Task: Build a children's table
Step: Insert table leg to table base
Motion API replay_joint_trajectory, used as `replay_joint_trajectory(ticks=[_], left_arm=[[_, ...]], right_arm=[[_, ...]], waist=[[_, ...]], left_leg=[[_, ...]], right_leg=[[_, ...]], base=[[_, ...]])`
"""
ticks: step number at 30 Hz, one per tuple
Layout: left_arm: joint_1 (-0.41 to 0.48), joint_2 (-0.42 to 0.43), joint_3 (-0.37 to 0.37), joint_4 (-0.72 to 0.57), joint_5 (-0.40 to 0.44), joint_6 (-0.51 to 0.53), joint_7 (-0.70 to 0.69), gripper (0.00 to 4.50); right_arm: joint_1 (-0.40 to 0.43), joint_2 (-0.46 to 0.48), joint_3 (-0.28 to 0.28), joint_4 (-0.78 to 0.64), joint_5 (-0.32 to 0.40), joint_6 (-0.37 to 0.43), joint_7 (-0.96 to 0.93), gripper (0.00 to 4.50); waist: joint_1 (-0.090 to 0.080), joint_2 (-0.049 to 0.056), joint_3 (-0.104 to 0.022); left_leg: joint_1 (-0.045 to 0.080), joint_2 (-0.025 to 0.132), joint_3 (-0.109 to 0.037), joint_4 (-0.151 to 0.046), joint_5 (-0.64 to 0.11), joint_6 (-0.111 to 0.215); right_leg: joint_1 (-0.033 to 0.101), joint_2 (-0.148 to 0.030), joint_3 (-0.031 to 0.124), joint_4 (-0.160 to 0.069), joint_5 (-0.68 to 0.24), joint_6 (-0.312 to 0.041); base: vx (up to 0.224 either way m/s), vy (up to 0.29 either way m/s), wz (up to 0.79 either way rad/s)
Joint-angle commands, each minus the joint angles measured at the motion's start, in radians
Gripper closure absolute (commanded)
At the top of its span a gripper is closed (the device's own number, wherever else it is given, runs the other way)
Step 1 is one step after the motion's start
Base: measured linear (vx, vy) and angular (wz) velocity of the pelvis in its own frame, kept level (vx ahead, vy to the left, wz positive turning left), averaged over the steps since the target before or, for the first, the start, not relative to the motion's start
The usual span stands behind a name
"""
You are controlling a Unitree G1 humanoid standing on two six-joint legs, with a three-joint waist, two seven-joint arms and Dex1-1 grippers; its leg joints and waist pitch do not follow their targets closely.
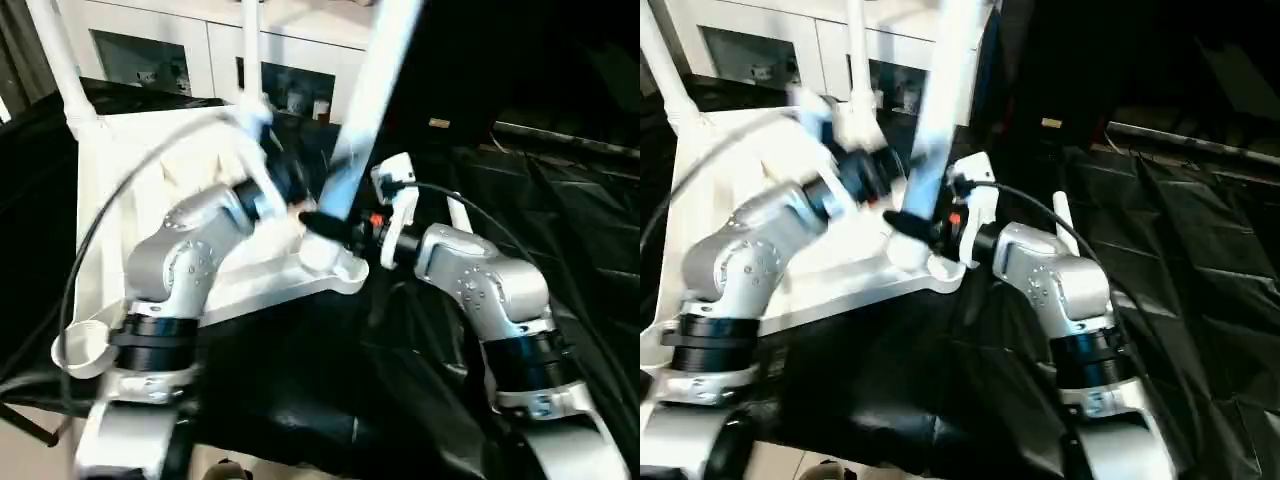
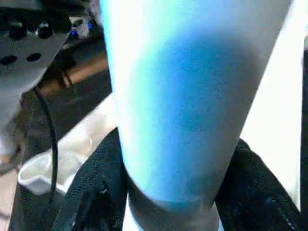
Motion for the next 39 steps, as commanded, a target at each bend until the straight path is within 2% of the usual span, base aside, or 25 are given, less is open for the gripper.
replay_joint_trajectory(ticks=[1, 4, 5, 6, 7, 8, 9, 10, 11, 12, 14, 15, 16, 18, 20, 21, 23, 24, 26, 27, 28, 32, 35, 37, 39], left_arm=[[-0.024, -0.024, 0.043, 0.030, -0.031, -0.040, 0.041, 1.41], [-0.055, -0.052, 0.139, 0.079, -0.107, -0.053, 0.079, 1.41], [-0.055, -0.041, 0.139, 0.081, -0.105, -0.053, 0.064, 1.41], [-0.047, -0.013, 0.112, 0.087, -0.067, -0.039, 0.053, 1.41], [-0.027, 0.038, 0.047, 0.093, 0.021, -0.043, 0.028, 1.41], [-0.006, 0.089, -0.025, 0.095, 0.107, -0.056, -0.006, 1.41], [0.005, 0.115, -0.064, 0.096, 0.151, -0.065, -0.024, 1.41], [0.023, 0.159, -0.128, 0.096, 0.213, -0.075, -0.060, 1.41], [0.041, 0.209, -0.193, 0.098, 0.274, -0.080, -0.092, 1.41], [0.041, 0.209, -0.193, 0.098, 0.274, -0.080, -0.092, 1.41], [0.086, 0.318, -0.335, 0.094, 0.386, -0.114, -0.196, 1.41], [0.090, 0.326, -0.346, 0.090, 0.388, -0.108, -0.203, 1.41], [0.095, 0.333, -0.359, 0.086, 0.390, -0.100, -0.210, 1.41], [0.110, 0.345, -0.397, 0.079, 0.394, -0.058, -0.217, 1.41], [0.130, 0.347, -0.435, 0.092, 0.414, -0.037, -0.234, 1.41], [0.135, 0.345, -0.444, 0.098, 0.420, -0.027, -0.236, 1.41], [0.137, 0.351, -0.468, 0.131, 0.467, -0.016, -0.225, 1.41], [0.133, 0.348, -0.471, 0.150, 0.478, -0.004, -0.214, 1.41], [0.121, 0.344, -0.477, 0.192, 0.496, -0.003, -0.203, 1.76], [0.121, 0.344, -0.477, 0.192, 0.497, -0.002, -0.203, 1.76], [0.119, 0.347, -0.483, 0.206, 0.501, -0.012, -0.205, 1.79], [0.112, 0.356, -0.489, 0.250, 0.527, -0.028, -0.205, 2.26], [0.112, 0.357, -0.482, 0.253, 0.526, -0.024, -0.219, 2.36], [0.116, 0.358, -0.477, 0.251, 0.522, -0.028, -0.232, 2.66], [0.120, 0.367, -0.483, 0.247, 0.532, -0.032, -0.239, 2.70]], right_arm=[[0.002, 0.004, -0.039, -0.010, 0.016, -0.030, -0.025, 2.57], [0.011, 0.022, -0.058, -0.003, -0.007, -0.071, -0.075, 2.57], [0.012, 0.020, -0.059, 0.004, -0.019, -0.082, -0.087, 2.57], [0.014, 0.008, -0.049, 0.013, -0.055, -0.111, -0.104, 2.57], [0.015, -0.011, -0.033, 0.030, -0.102, -0.145, -0.119, 2.58], [0.017, -0.027, -0.020, 0.043, -0.134, -0.168, -0.128, 2.58], [0.017, -0.035, -0.013, 0.050, -0.150, -0.179, -0.131, 2.58], [0.019, -0.048, 0.000, 0.060, -0.174, -0.200, -0.136, 2.59], [0.021, -0.064, 0.018, 0.074, -0.207, -0.228, -0.142, 2.59], [0.021, -0.064, 0.018, 0.074, -0.207, -0.228, -0.142, 2.59], [0.028, -0.087, 0.020, 0.111, -0.227, -0.258, -0.150, 2.59], [0.029, -0.088, 0.020, 0.113, -0.227, -0.260, -0.148, 2.59], [0.032, -0.089, 0.019, 0.115, -0.227, -0.263, -0.146, 2.59], [0.040, -0.089, 0.015, 0.117, -0.226, -0.270, -0.137, 2.59], [0.054, -0.086, 0.010, 0.117, -0.226, -0.277, -0.137, 2.59], [0.060, -0.086, 0.010, 0.117, -0.228, -0.281, -0.137, 2.59], [0.072, -0.084, 0.014, 0.113, -0.233, -0.288, -0.136, 2.59], [0.078, -0.081, 0.014, 0.108, -0.231, -0.287, -0.136, 2.59], [0.088, -0.076, 0.020, 0.100, -0.233, -0.291, -0.137, 2.59], [0.089, -0.076, 0.020, 0.099, -0.233, -0.292, -0.137, 2.59], [0.092, -0.076, 0.023, 0.095, -0.233, -0.293, -0.136, 2.59], [0.090, -0.075, 0.025, 0.095, -0.232, -0.299, -0.130, 2.59], [0.089, -0.076, 0.028, 0.093, -0.235, -0.300, -0.125, 2.59], [0.089, -0.077, 0.030, 0.091, -0.237, -0.301, -0.121, 2.59], [0.088, -0.078, 0.032, 0.093, -0.238, -0.301, -0.115, 2.59]], waist=[[-0.001, 0.016, -0.080], [-0.001, 0.017, -0.080], [-0.002, 0.016, -0.079], [-0.002, 0.016, -0.080], [-0.002, 0.018, -0.080], [-0.005, 0.017, -0.080], [-0.003, 0.018, -0.080], [-0.003, 0.024, -0.079], [-0.002, 0.024, -0.080], [-0.007, 0.023, -0.079], [-0.003, 0.020, -0.082], [-0.004, 0.021, -0.082], [-0.006, 0.021, -0.081], [-0.008, 0.014, -0.080], [-0.007, 0.016, -0.078], [-0.009, 0.021, -0.077], [-0.010, 0.020, -0.076], [-0.011, 0.024, -0.077], [-0.012, 0.027, -0.077], [-0.011, 0.026, -0.078], [-0.011, 0.030, -0.077], [-0.012, 0.031, -0.077], [-0.013, 0.028, -0.078], [-0.011, 0.029, -0.077], [-0.011, 0.029, -0.077]], left_leg=[[0.025, 0.013, 0.002, -0.070, -0.215, -0.067], [0.024, 0.010, 0.001, -0.070, -0.208, -0.073], [0.024, 0.010, 0.002, -0.071, -0.212, -0.072], [0.026, 0.012, 0.000, -0.072, -0.213, -0.073], [0.026, 0.012, 0.000, -0.072, -0.210, -0.075], [0.027, 0.012, 0.000, -0.074, -0.209, -0.078], [0.028, 0.014, -0.003, -0.076, -0.203, -0.077], [0.029, 0.013, -0.003, -0.076, -0.201, -0.082], [0.030, 0.015, -0.003, -0.076, -0.200, -0.085], [0.028, 0.014, 0.000, -0.075, -0.196, -0.088], [0.030, 0.014, -0.002, -0.076, -0.186, -0.086], [0.028, 0.014, 0.000, -0.074, -0.185, -0.085], [0.027, 0.013, 0.002, -0.074, -0.183, -0.085], [0.027, 0.013, 0.004, -0.073, -0.183, -0.078], [0.028, 0.014, 0.004, -0.074, -0.202, -0.073], [0.028, 0.014, 0.003, -0.075, -0.210, -0.073], [0.028, 0.014, 0.003, -0.076, -0.233, -0.074], [0.030, 0.013, 0.003, -0.076, -0.241, -0.076], [0.028, 0.012, 0.000, -0.076, -0.244, -0.076], [0.029, 0.013, 0.000, -0.076, -0.247, -0.076], [0.030, 0.014, -0.001, -0.076, -0.251, -0.077], [0.030, 0.014, -0.001, -0.077, -0.263, -0.076], [0.029, 0.014, -0.001, -0.077, -0.258, -0.075], [0.030, 0.015, -0.001, -0.077, -0.257, -0.072], [0.030, 0.015, -0.002, -0.077, -0.259, -0.071]], right_leg=[[0.046, -0.047, 0.031, -0.072, -0.134, -0.169], [0.047, -0.047, 0.031, -0.070, -0.134, -0.165], [0.045, -0.045, 0.031, -0.072, -0.141, -0.162], [0.046, -0.045, 0.030, -0.072, -0.144, -0.158], [0.043, -0.045, 0.030, -0.072, -0.144, -0.150], [0.043, -0.042, 0.029, -0.073, -0.153, -0.125], [0.043, -0.044, 0.029, -0.074, -0.159, -0.114], [0.041, -0.044, 0.030, -0.073, -0.164, -0.104], [0.040, -0.045, 0.030, -0.073, -0.167, -0.095], [0.041, -0.043, 0.032, -0.070, -0.155, -0.100], [0.042, -0.046, 0.030, -0.065, -0.130, -0.119], [0.041, -0.046, 0.031, -0.064, -0.122, -0.126], [0.042, -0.045, 0.032, -0.060, -0.095, -0.152], [0.043, -0.045, 0.032, -0.058, -0.079, -0.169], [0.042, -0.047, 0.032, -0.061, -0.111, -0.172], [0.041, -0.048, 0.033, -0.062, -0.123, -0.172], [0.041, -0.048, 0.034, -0.069, -0.159, -0.164], [0.039, -0.046, 0.034, -0.070, -0.167, -0.161], [0.041, -0.047, 0.034, -0.070, -0.172, -0.161], [0.040, -0.047, 0.034, -0.072, -0.174, -0.162], [0.039, -0.048, 0.033, -0.070, -0.168, -0.170], [0.038, -0.047, 0.033, -0.070, -0.168, -0.175], [0.040, -0.048, 0.033, -0.069, -0.153, -0.184], [0.039, -0.048, 0.033, -0.069, -0.150, -0.190], [0.039, -0.048, 0.033, -0.069, -0.152, -0.190]], base=[[0.000, 0.000, 0.00], [0.000, 0.000, 0.00], [0.000, 0.000, 0.00], [0.000, 0.000, 0.00], [0.000, 0.000, 0.00], [0.000, 0.000, 0.00], [0.000, 0.000, 0.00], [0.000, 0.000, 0.00], [0.000, 0.000, 0.00], [0.000, 0.000, 0.00], [0.000, 0.000, 0.00], [0.000, 0.000, 0.00], [0.000, 0.000, 0.00], [0.000, 0.000, 0.00], [0.000, 0.000, 0.00], [0.000, 0.000, 0.00], [0.000, 0.000, 0.00], [0.000, 0.000, 0.00], [0.000, 0.000, 0.00], [0.000, 0.000, 0.00], [0.000, 0.000, 0.00], [0.000, 0.000, 0.00], [0.000, 0.000, 0.00], [0.000, 0.000, 0.00], [0.000, 0.000, 0.00]])
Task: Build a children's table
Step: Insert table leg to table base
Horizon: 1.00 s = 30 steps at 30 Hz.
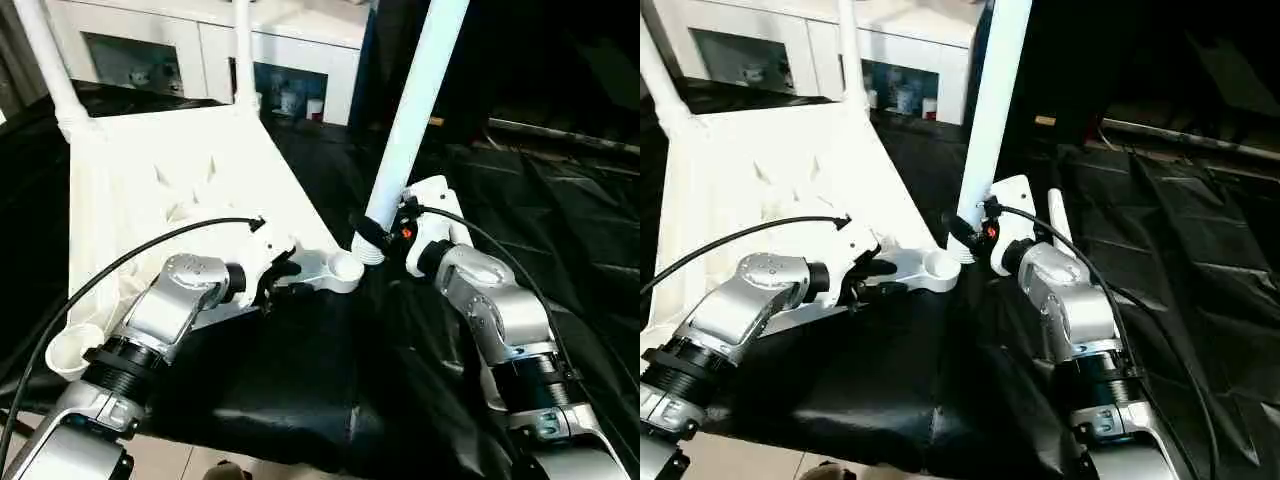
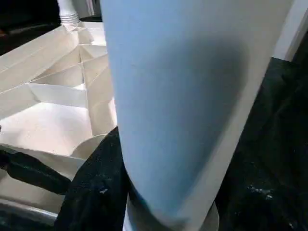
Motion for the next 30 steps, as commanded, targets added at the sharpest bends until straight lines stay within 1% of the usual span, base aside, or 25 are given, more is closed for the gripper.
replay_joint_trajectory(ticks=[1, 3, 5, 9, 12, 13, 14, 16, 18, 19, 20, 29, 30], left_arm=[[-0.011, 0.012, -0.008, -0.010, 0.016, -0.009, -0.016, 2.86], [-0.011, 0.010, -0.005, -0.006, 0.016, -0.010, -0.017, 3.09], [-0.011, 0.010, -0.003, -0.002, 0.017, -0.010, -0.017, 3.21], [-0.013, 0.024, -0.011, 0.006, 0.032, -0.011, -0.035, 3.63], [-0.011, 0.030, -0.014, 0.004, 0.036, -0.010, -0.042, 3.77], [-0.009, 0.034, -0.017, 0.001, 0.037, -0.006, -0.049, 4.00], [-0.007, 0.036, -0.018, 0.000, 0.038, -0.004, -0.054, 4.09], [-0.006, 0.039, -0.019, 0.000, 0.042, -0.002, -0.058, 4.09], [-0.006, 0.040, -0.021, 0.001, 0.043, -0.002, -0.061, 4.22], [-0.006, 0.042, -0.022, 0.003, 0.049, -0.002, -0.064, 4.35], [-0.006, 0.042, -0.023, 0.004, 0.052, -0.002, -0.065, 4.44], [-0.001, 0.051, -0.033, -0.005, 0.051, 0.012, -0.100, 4.50], [0.000, 0.049, -0.027, -0.008, 0.043, 0.008, -0.109, 4.50]], right_arm=[[-0.007, -0.009, 0.003, -0.023, -0.007, -0.017, 0.008, 2.59], [-0.008, -0.009, 0.001, -0.021, -0.007, -0.018, 0.009, 2.59], [-0.009, -0.008, 0.001, -0.020, -0.007, -0.019, 0.009, 2.59], [-0.015, -0.008, 0.004, -0.015, -0.009, -0.020, 0.014, 2.59], [-0.016, -0.007, 0.005, -0.016, -0.009, -0.019, 0.016, 2.59], [-0.017, -0.006, 0.006, -0.016, -0.008, -0.018, 0.017, 2.59], [-0.018, -0.006, 0.007, -0.016, -0.009, -0.018, 0.019, 2.59], [-0.021, -0.005, 0.008, -0.014, -0.008, -0.017, 0.022, 2.59], [-0.022, -0.005, 0.008, -0.014, -0.008, -0.017, 0.023, 2.59], [-0.023, -0.005, 0.009, -0.012, -0.008, -0.017, 0.025, 2.59], [-0.024, -0.005, 0.009, -0.011, -0.008, -0.017, 0.025, 2.59], [-0.031, -0.006, 0.014, -0.011, -0.003, -0.009, 0.044, 2.59], [-0.035, 0.001, 0.007, -0.026, 0.038, 0.035, 0.078, 2.59]], waist=[[0.000, 0.025, -0.078], [0.000, 0.023, -0.078], [0.000, 0.024, -0.077], [0.000, 0.023, -0.077], [0.000, 0.025, -0.077], [0.000, 0.025, -0.077], [-0.001, 0.026, -0.077], [-0.001, 0.026, -0.077], [-0.001, 0.026, -0.076], [-0.002, 0.024, -0.076], [-0.001, 0.025, -0.076], [-0.003, 0.028, -0.077], [-0.003, 0.027, -0.078]], left_leg=[[0.029, 0.015, -0.002, -0.077, -0.262, -0.071], [0.029, 0.016, -0.002, -0.078, -0.268, -0.070], [0.030, 0.016, -0.002, -0.078, -0.272, -0.071], [0.029, 0.016, -0.002, -0.079, -0.271, -0.070], [0.030, 0.016, -0.002, -0.079, -0.272, -0.072], [0.030, 0.016, -0.002, -0.079, -0.280, -0.074], [0.029, 0.015, -0.003, -0.080, -0.281, -0.074], [0.030, 0.016, -0.003, -0.080, -0.282, -0.075], [0.031, 0.016, -0.003, -0.080, -0.287, -0.075], [0.030, 0.016, -0.002, -0.080, -0.287, -0.074], [0.030, 0.016, -0.003, -0.080, -0.287, -0.073], [0.030, 0.016, -0.002, -0.080, -0.278, -0.073], [0.031, 0.016, -0.002, -0.079, -0.279, -0.072]], right_leg=[[0.040, -0.049, 0.032, -0.070, -0.158, -0.188], [0.040, -0.049, 0.032, -0.070, -0.168, -0.187], [0.038, -0.050, 0.032, -0.072, -0.177, -0.185], [0.038, -0.050, 0.032, -0.073, -0.183, -0.183], [0.037, -0.050, 0.032, -0.072, -0.183, -0.182], [0.037, -0.050, 0.032, -0.073, -0.188, -0.183], [0.037, -0.050, 0.032, -0.072, -0.189, -0.183], [0.037, -0.050, 0.033, -0.073, -0.190, -0.182], [0.036, -0.050, 0.033, -0.073, -0.193, -0.184], [0.037, -0.050, 0.033, -0.073, -0.193, -0.183], [0.037, -0.050, 0.033, -0.073, -0.196, -0.183], [0.037, -0.049, 0.033, -0.070, -0.163, -0.194], [0.037, -0.049, 0.032, -0.070, -0.163, -0.195]], base=[[0.000, 0.000, 0.00], [0.000, 0.000, 0.00], [0.000, 0.000, 0.00], [0.000, 0.000, 0.00], [0.000, 0.000, 0.00], [0.000, 0.000, 0.00], [0.000, 0.000, 0.00], [0.000, 0.000, 0.00], [0.000, 0.000, 0.00], [0.000, 0.000, 0.00], [0.000, 0.000, 0.00], [0.000, 0.000, 0.00], [0.000, 0.000, 0.00]])
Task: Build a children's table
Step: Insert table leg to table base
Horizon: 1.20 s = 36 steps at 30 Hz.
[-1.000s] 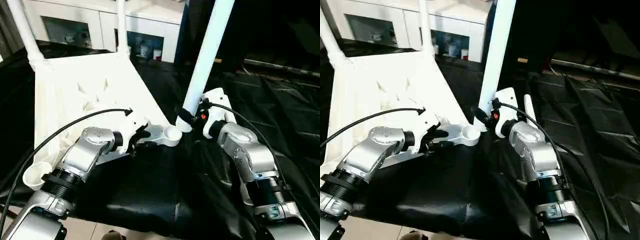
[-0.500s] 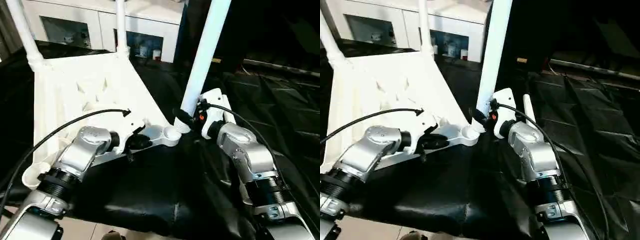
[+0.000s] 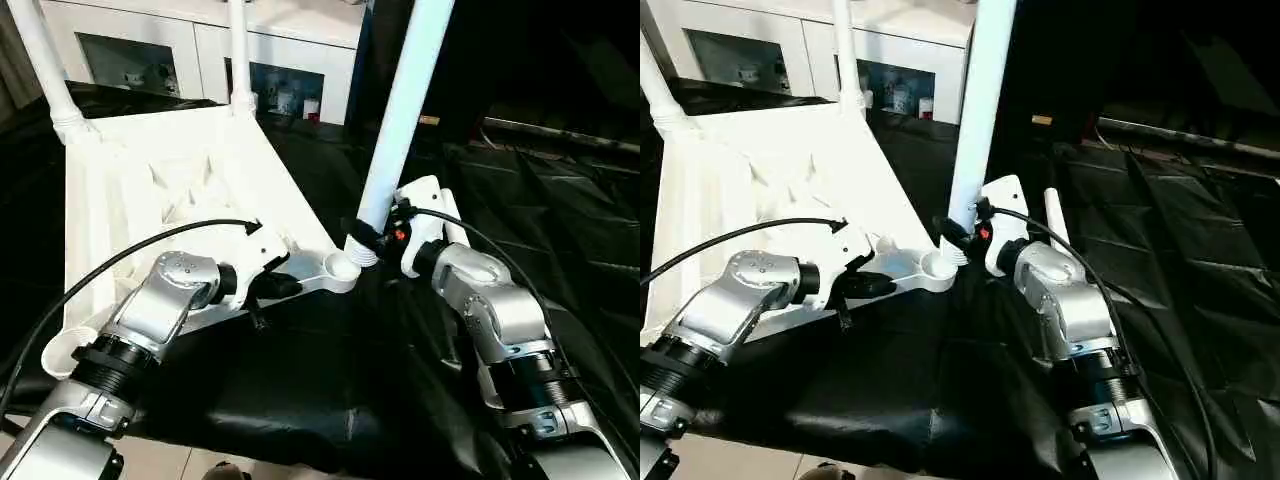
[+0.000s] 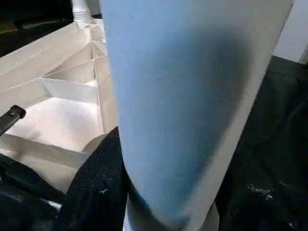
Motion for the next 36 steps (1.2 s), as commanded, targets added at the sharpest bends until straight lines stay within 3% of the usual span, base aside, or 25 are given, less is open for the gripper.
replay_joint_trajectory(ticks=[1, 5, 10, 11, 15, 21, 31, 33, 34, 36], left_arm=[[0.002, 0.006, -0.016, -0.008, -0.002, 0.004, -0.033, 4.50], [0.007, 0.008, -0.014, -0.023, -0.013, -0.004, -0.063, 4.50], [0.030, 0.019, -0.020, -0.070, -0.035, 0.005, -0.110, 4.50], [0.036, 0.021, -0.022, -0.076, -0.035, -0.001, -0.119, 4.50], [0.051, 0.025, -0.016, -0.099, -0.054, -0.029, -0.152, 4.50], [0.051, 0.024, -0.012, -0.093, -0.044, -0.036, -0.150, 4.50], [0.049, 0.023, 0.003, -0.085, -0.038, -0.042, -0.149, 4.50], [0.048, 0.023, 0.007, -0.083, -0.039, -0.043, -0.148, 4.50], [0.046, 0.024, 0.009, -0.076, -0.033, -0.052, -0.139, 4.50], [0.045, 0.023, 0.011, -0.073, -0.033, -0.055, -0.136, 4.50]], right_arm=[[-0.023, -0.005, 0.000, -0.044, 0.056, 0.059, 0.073, 2.59], [-0.022, -0.017, 0.021, -0.057, 0.068, 0.091, 0.118, 2.59], [-0.028, -0.039, 0.071, -0.024, 0.025, 0.121, 0.138, 2.59], [-0.024, -0.044, 0.088, -0.003, -0.003, 0.095, 0.134, 2.59], [-0.021, -0.045, 0.095, 0.017, -0.025, 0.092, 0.121, 2.59], [-0.016, -0.055, 0.089, 0.019, -0.015, 0.135, 0.119, 2.59], [0.002, 0.027, -0.048, 0.154, 0.087, 0.067, 0.103, 2.59], [0.016, 0.031, -0.057, 0.161, 0.096, 0.052, 0.109, 2.59], [0.049, 0.037, -0.057, 0.168, 0.095, 0.023, 0.120, 2.59], [0.064, 0.043, -0.059, 0.173, 0.093, 0.008, 0.125, 2.59]], waist=[[0.001, 0.028, -0.078], [0.002, 0.028, -0.078], [0.006, 0.027, -0.076], [0.008, 0.026, -0.076], [0.008, 0.027, -0.075], [0.008, 0.029, -0.076], [0.004, 0.035, -0.077], [0.005, 0.035, -0.076], [0.007, 0.042, -0.077], [0.007, 0.040, -0.077]], left_leg=[[0.029, 0.017, -0.003, -0.079, -0.278, -0.068], [0.030, 0.017, -0.002, -0.079, -0.270, -0.062], [0.032, 0.018, -0.001, -0.080, -0.272, -0.070], [0.032, 0.018, -0.001, -0.080, -0.280, -0.075], [0.031, 0.018, -0.003, -0.082, -0.298, -0.080], [0.032, 0.018, -0.003, -0.081, -0.287, -0.078], [0.033, 0.018, -0.004, -0.081, -0.321, -0.083], [0.033, 0.017, -0.004, -0.081, -0.327, -0.081], [0.033, 0.018, -0.005, -0.082, -0.324, -0.081], [0.032, 0.018, -0.005, -0.082, -0.325, -0.079]], right_leg=[[0.040, -0.050, 0.032, -0.069, -0.157, -0.197], [0.038, -0.049, 0.032, -0.068, -0.142, -0.202], [0.036, -0.051, 0.033, -0.069, -0.162, -0.205], [0.034, -0.052, 0.033, -0.070, -0.176, -0.201], [0.035, -0.053, 0.034, -0.074, -0.205, -0.189], [0.035, -0.051, 0.033, -0.070, -0.178, -0.193], [0.035, -0.053, 0.032, -0.072, -0.185, -0.208], [0.034, -0.053, 0.032, -0.074, -0.192, -0.208], [0.035, -0.053, 0.032, -0.072, -0.186, -0.207], [0.036, -0.053, 0.032, -0.072, -0.182, -0.207]], base=[[0.000, 0.000, 0.00], [0.000, 0.000, 0.00], [0.000, 0.000, 0.00], [0.000, 0.000, 0.00], [0.000, 0.000, 0.00], [0.000, 0.000, 0.00], [0.000, 0.000, 0.00], [0.000, 0.000, 0.00], [0.000, 0.000, 0.00], [0.000, 0.000, 0.00]])
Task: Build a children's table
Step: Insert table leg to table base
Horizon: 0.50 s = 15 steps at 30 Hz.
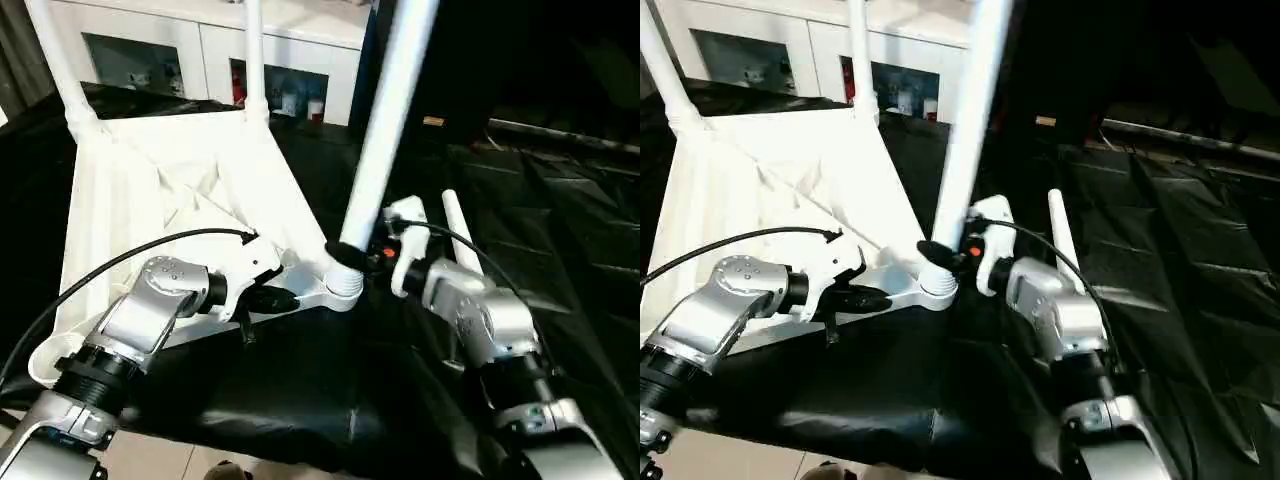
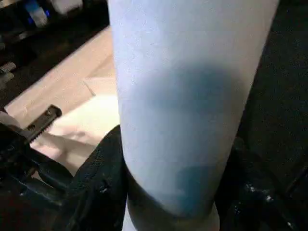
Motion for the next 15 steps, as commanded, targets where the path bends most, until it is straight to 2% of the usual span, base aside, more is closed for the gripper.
replay_joint_trajectory(ticks=[1, 2, 3, 4, 5, 7, 8, 9, 12, 13, 15], left_arm=[[-0.007, -0.013, 0.009, -0.014, -0.015, -0.033, -0.018, 4.50], [-0.009, -0.016, 0.012, -0.009, -0.014, -0.038, -0.012, 4.50], [-0.010, -0.017, 0.014, -0.007, -0.013, -0.041, -0.008, 4.50], [-0.017, -0.019, 0.017, 0.003, -0.011, -0.049, -0.003, 4.50], [-0.017, -0.019, 0.017, 0.003, -0.011, -0.049, -0.003, 4.50], [-0.029, -0.026, 0.019, 0.023, -0.004, -0.062, 0.006, 4.50], [-0.029, -0.026, 0.019, 0.023, -0.004, -0.062, 0.006, 4.50], [-0.033, -0.030, 0.019, 0.030, -0.001, -0.068, 0.009, 4.50], [-0.039, -0.039, 0.020, 0.041, 0.000, -0.076, 0.015, 4.50], [-0.041, -0.041, 0.020, 0.045, 0.002, -0.081, 0.018, 4.50], [-0.043, -0.042, 0.020, 0.048, 0.003, -0.085, 0.020, 4.50]], right_arm=[[0.043, 0.001, -0.010, 0.048, -0.022, -0.024, -0.004, 2.59], [0.054, 0.008, -0.012, 0.056, -0.024, -0.042, -0.005, 2.59], [0.059, 0.011, -0.013, 0.059, -0.025, -0.051, -0.006, 2.59], [0.075, 0.021, -0.016, 0.075, -0.032, -0.086, -0.019, 2.59], [0.075, 0.021, -0.016, 0.075, -0.032, -0.086, -0.019, 2.59], [0.103, 0.023, 0.017, 0.111, -0.085, -0.175, -0.054, 2.59], [0.103, 0.023, 0.017, 0.111, -0.085, -0.175, -0.054, 2.59], [0.119, 0.028, 0.029, 0.127, -0.104, -0.214, -0.068, 2.59], [0.140, 0.049, 0.018, 0.145, -0.113, -0.264, -0.094, 2.59], [0.148, 0.060, 0.006, 0.145, -0.108, -0.279, -0.103, 2.59], [0.151, 0.066, 0.001, 0.146, -0.106, -0.287, -0.106, 2.59]], waist=[[0.000, 0.033, -0.077], [0.001, 0.038, -0.076], [0.001, 0.036, -0.075], [0.003, 0.041, -0.076], [0.000, 0.039, -0.074], [0.000, 0.048, -0.072], [0.000, 0.048, -0.072], [0.000, 0.049, -0.072], [-0.003, 0.051, -0.071], [-0.003, 0.055, -0.071], [-0.005, 0.053, -0.071]], left_leg=[[0.031, 0.018, -0.005, -0.081, -0.321, -0.077], [0.031, 0.018, -0.004, -0.081, -0.328, -0.075], [0.031, 0.018, -0.004, -0.082, -0.335, -0.075], [0.032, 0.018, -0.006, -0.082, -0.345, -0.076], [0.032, 0.017, -0.006, -0.083, -0.360, -0.075], [0.032, 0.017, -0.007, -0.083, -0.390, -0.078], [0.032, 0.017, -0.007, -0.083, -0.390, -0.078], [0.033, 0.017, -0.011, -0.085, -0.410, -0.078], [0.037, 0.017, -0.012, -0.086, -0.452, -0.076], [0.038, 0.018, -0.015, -0.088, -0.465, -0.077], [0.037, 0.018, -0.017, -0.090, -0.474, -0.077]], right_leg=[[0.035, -0.052, 0.032, -0.071, -0.176, -0.210], [0.033, -0.052, 0.032, -0.073, -0.178, -0.211], [0.033, -0.052, 0.032, -0.074, -0.188, -0.210], [0.033, -0.054, 0.032, -0.074, -0.203, -0.210], [0.031, -0.053, 0.032, -0.078, -0.224, -0.208], [0.027, -0.056, 0.033, -0.085, -0.281, -0.195], [0.027, -0.056, 0.033, -0.085, -0.281, -0.195], [0.028, -0.057, 0.032, -0.088, -0.326, -0.183], [0.021, -0.057, 0.033, -0.097, -0.382, -0.172], [0.020, -0.057, 0.033, -0.098, -0.394, -0.169], [0.021, -0.055, 0.031, -0.098, -0.397, -0.167]], base=[[0.000, 0.000, 0.00], [0.000, 0.000, 0.00], [0.000, 0.000, 0.00], [0.000, 0.000, 0.00], [0.000, 0.000, 0.00], [0.000, 0.000, 0.00], [0.000, 0.000, 0.00], [0.000, 0.000, 0.00], [0.000, 0.000, 0.00], [0.000, 0.000, 0.00], [0.000, 0.000, 0.00]])
